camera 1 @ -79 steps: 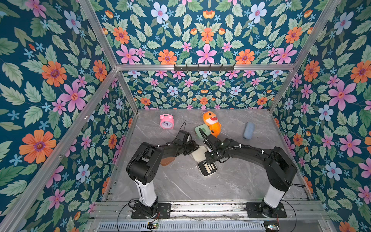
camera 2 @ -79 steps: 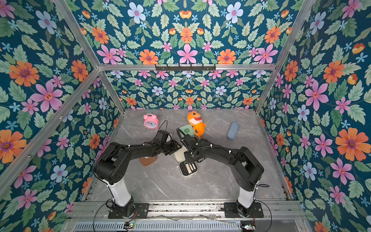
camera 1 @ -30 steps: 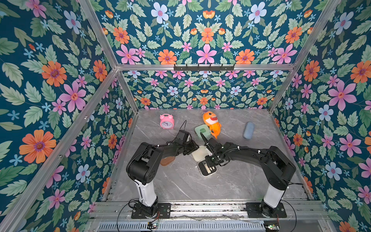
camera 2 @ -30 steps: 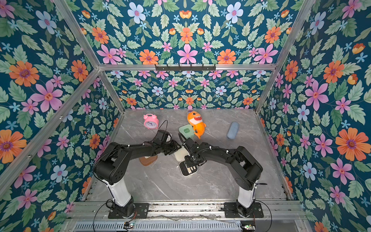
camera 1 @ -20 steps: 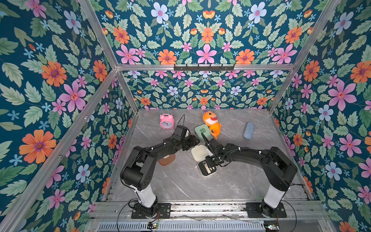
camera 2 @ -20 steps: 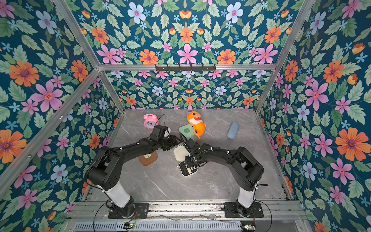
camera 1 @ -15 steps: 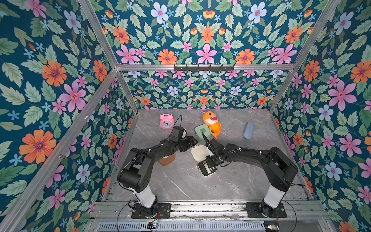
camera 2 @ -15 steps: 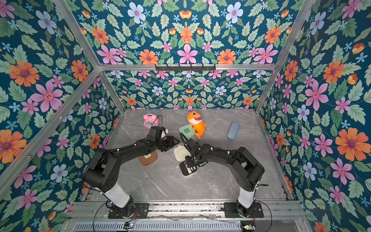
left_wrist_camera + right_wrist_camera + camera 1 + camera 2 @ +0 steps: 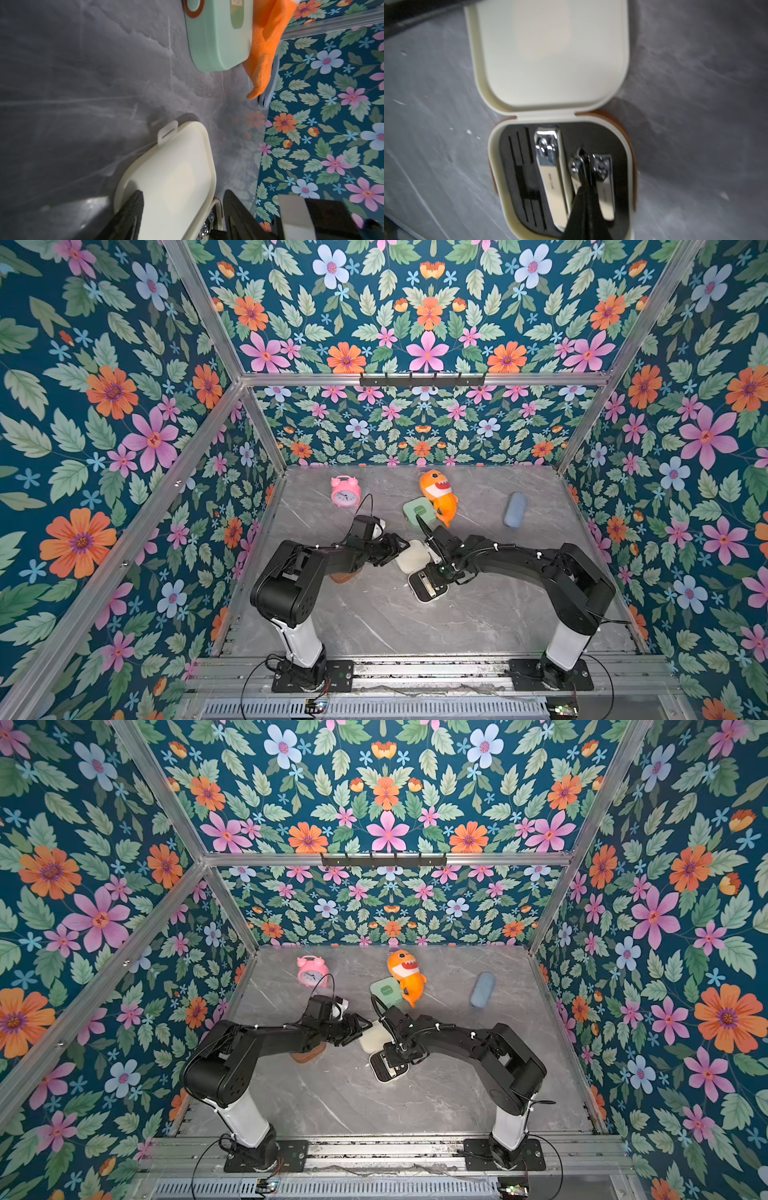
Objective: Organize nail clipper sets
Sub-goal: Adjust the storage box at the center of the board.
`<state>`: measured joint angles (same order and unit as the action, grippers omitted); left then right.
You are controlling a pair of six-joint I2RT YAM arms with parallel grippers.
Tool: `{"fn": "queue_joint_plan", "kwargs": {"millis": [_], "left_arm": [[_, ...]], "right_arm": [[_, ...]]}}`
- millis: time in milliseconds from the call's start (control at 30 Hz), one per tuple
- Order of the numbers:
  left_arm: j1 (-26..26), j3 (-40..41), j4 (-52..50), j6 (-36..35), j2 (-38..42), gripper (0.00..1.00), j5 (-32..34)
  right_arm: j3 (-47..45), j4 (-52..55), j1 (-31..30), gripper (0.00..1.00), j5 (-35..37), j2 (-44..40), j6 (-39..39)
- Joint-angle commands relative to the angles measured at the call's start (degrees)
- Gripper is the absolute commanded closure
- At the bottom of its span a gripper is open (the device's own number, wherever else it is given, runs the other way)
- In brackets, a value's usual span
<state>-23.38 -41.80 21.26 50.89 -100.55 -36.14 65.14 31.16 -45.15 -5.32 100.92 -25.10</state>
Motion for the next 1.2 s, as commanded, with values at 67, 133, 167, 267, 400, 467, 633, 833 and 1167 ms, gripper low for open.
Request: {"fn": "queue_joint_plan", "kwargs": {"millis": [67,133,167,267,400,467,633,833,1167], "left_arm": [[0.3,3.2,2.7,0.1,3.1,0.34,0.2],[0.3,3.4,1.7,-1.0,5.2,0.33,0.2],[0.3,3.4,1.1,-1.6,6.3,0.33,0.2],[0.4,3.6,0.0,-2.6,9.3,0.32,-0.1],[0.6,4.3,-3.1,-4.3,13.5,0.3,1.3],[1.0,4.7,-5.7,-5.5,14.6,0.29,2.9],[3.3,8.7,-3.3,-5.4,14.0,0.26,3.0],[4.0,12.5,3.5,-3.9,11.8,0.2,2.6],[4.1,13.3,10.6,-3.7,4.2,0.19,1.7]], "right_arm": [[4.0,5.8,0.0,0.77,1.5,-4.9,-0.1],[4.3,6.5,0.0,0.74,1.4,-7.3,-0.5],[4.0,6.8,-0.1,0.72,1.3,-8.3,-0.8],[1.6,7.2,-0.1,0.67,0.9,-10.3,-1.8],[-4.4,6.1,-0.4,0.64,0.6,-13.7,-3.9],[-7.3,5.5,-0.7,0.64,0.5,-15.3,-5.2],[-13.7,3.0,-0.8,0.64,-0.2,-18.6,-8.6],[-17.9,-1.3,-0.9,0.64,-0.9,-18.0,-12.6],[-19.0,-7.1,-0.8,0.64,-2.4,-11.9,-15.8]]}}
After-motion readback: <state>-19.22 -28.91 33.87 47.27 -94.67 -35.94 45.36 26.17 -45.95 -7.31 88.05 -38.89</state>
